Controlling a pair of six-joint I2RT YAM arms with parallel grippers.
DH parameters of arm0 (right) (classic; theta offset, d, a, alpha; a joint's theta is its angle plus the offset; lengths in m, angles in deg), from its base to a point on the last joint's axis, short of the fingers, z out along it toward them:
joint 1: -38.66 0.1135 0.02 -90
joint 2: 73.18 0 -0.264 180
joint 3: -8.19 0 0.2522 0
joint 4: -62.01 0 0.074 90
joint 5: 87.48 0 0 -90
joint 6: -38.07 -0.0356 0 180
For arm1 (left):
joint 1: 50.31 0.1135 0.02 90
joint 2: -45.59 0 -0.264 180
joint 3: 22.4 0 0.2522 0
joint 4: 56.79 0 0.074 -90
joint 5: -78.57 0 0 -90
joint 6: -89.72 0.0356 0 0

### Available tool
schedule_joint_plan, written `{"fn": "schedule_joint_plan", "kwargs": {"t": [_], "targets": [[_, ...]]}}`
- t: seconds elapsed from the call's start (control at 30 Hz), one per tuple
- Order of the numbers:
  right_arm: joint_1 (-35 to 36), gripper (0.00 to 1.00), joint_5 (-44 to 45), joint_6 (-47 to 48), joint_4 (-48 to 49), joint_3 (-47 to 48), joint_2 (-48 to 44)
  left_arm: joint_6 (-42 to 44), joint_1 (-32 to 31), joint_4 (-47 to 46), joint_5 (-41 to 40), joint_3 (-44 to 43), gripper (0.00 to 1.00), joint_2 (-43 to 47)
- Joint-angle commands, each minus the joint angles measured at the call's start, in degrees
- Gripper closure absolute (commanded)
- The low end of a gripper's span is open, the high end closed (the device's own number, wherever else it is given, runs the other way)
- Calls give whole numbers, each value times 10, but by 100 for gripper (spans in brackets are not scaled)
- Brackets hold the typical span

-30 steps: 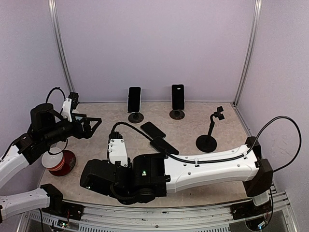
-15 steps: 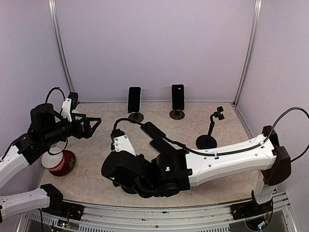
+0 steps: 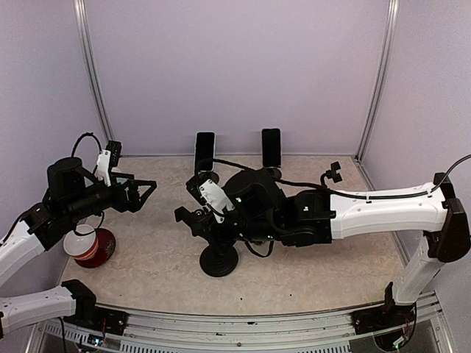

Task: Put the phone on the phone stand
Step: Pick up the phone stand at the center of the board, then place the phone stand at the center of the board.

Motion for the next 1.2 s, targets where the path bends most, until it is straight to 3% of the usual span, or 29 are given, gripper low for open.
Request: {"fn": "schedule_joint_plan", "kwargs": {"t": [0.0, 0.2, 0.5, 0.87, 1.17], "targets": [[-37, 92, -146, 79, 75, -23, -68, 12, -10, -29, 57, 7, 1, 3], [-78, 93, -283, 102, 109, -66, -106, 22, -34, -50, 156, 10, 1, 11], [-109, 94, -403, 145, 109, -87, -122, 55, -91, -50, 283, 9, 1, -6], [-120, 95, -453, 164, 113, -119, -131, 72, -125, -18, 326, 0, 1, -63], [-126, 94, -459, 174, 126, -167, -150, 81, -136, -12, 342, 0, 9, -82]]}}
